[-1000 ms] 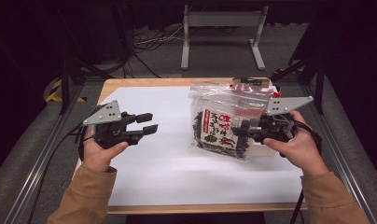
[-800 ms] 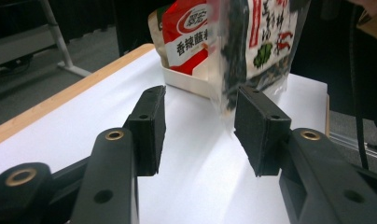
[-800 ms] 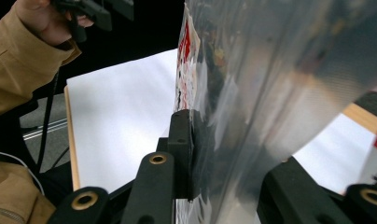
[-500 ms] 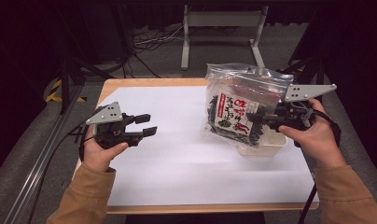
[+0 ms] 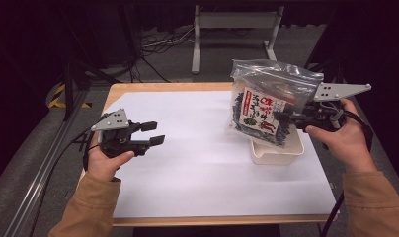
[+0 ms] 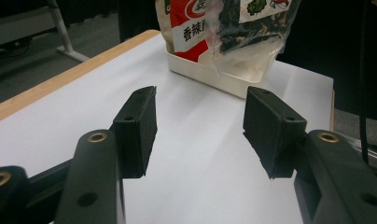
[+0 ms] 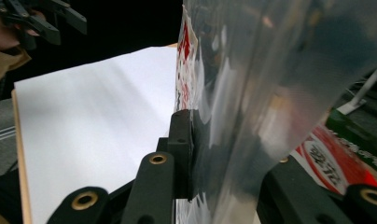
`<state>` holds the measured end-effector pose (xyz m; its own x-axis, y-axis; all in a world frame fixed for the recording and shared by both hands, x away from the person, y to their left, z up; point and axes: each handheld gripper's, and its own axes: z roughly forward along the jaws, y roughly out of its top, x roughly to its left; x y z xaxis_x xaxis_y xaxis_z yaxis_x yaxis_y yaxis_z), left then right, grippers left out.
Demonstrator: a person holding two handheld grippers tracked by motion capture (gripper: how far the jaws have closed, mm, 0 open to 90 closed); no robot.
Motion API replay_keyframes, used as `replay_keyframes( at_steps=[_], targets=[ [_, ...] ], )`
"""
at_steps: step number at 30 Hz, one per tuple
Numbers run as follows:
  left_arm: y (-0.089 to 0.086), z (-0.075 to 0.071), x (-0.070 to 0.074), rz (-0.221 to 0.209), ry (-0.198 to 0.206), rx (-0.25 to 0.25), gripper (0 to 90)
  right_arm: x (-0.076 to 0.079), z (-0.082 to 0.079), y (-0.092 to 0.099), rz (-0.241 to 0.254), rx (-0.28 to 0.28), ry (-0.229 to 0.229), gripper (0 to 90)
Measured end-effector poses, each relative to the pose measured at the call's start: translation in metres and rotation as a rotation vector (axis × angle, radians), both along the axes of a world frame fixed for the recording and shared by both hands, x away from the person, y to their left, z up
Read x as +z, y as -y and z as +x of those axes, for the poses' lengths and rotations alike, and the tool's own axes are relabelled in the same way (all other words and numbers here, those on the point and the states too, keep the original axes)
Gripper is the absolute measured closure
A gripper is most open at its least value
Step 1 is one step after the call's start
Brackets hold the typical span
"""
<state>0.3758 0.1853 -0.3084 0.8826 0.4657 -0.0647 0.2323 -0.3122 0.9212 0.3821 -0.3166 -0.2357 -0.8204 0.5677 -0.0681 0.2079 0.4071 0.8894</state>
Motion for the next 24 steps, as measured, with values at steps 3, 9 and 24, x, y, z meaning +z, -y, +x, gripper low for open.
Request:
replay_keyframes(
  at_steps=[3,9,24],
  targets=[
    [0.000,0.000,0.000,0.000,-0.006,0.000,45.0,0.000,0.002,0.005,-0.012,-0.017,0.019,74.4],
    [0.000,0.001,-0.001,0.005,-0.002,0.003,44.7,0.000,0.003,0.014,-0.028,-0.051,0.049,74.5],
    [0.000,0.002,-0.003,0.010,-0.024,-0.004,45.9,-0.012,0.008,0.026,-0.083,-0.136,0.070,74.5]
  ],
)
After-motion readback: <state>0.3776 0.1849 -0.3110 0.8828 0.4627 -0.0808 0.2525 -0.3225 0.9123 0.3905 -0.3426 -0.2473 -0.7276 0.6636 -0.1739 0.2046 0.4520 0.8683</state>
